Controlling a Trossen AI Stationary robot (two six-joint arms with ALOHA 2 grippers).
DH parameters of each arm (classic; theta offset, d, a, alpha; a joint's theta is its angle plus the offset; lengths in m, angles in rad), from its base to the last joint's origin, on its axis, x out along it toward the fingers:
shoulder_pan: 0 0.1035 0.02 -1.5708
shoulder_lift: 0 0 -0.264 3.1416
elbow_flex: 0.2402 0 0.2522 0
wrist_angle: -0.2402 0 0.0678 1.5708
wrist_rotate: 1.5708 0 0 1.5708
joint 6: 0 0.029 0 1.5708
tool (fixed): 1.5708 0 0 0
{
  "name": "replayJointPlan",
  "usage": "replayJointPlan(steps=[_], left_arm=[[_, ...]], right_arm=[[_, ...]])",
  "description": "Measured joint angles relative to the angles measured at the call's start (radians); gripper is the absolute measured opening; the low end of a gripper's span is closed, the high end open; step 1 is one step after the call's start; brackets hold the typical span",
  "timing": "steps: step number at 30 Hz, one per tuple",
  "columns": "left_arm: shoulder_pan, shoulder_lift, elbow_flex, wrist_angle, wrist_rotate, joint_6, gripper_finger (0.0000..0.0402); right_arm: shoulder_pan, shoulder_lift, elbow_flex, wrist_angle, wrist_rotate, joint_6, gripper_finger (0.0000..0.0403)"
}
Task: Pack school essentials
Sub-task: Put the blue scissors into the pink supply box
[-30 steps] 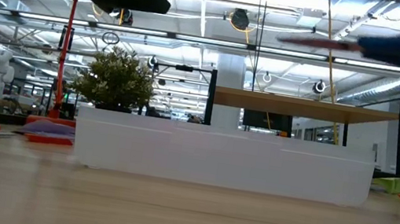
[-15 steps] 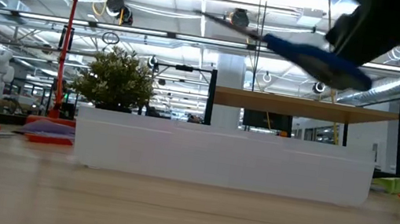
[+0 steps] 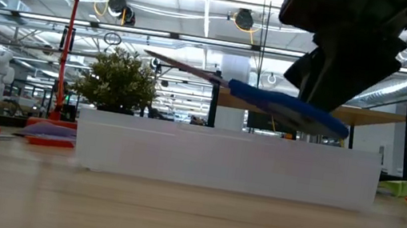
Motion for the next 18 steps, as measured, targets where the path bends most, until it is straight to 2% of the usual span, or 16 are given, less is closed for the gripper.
replayJointPlan(steps=[6, 13, 18], left_arm=[[0.01, 0.0, 0.0, -0.007, 0.0, -0.007, 0.0163], [0.006, 0.0, 0.0, -0.035, 0.002, -0.027, 0.0163], [0.003, -0.001, 0.0, -0.07, 0.003, -0.072, 0.0163]], right_arm=[[0.0, 0.069, 0.001, 0.032, -0.053, 0.007, 0.0071], [0.0, 0.082, 0.001, 0.04, -0.053, 0.002, 0.0072], [0.0, 0.081, 0.001, 0.04, -0.053, -0.025, 0.0102]])
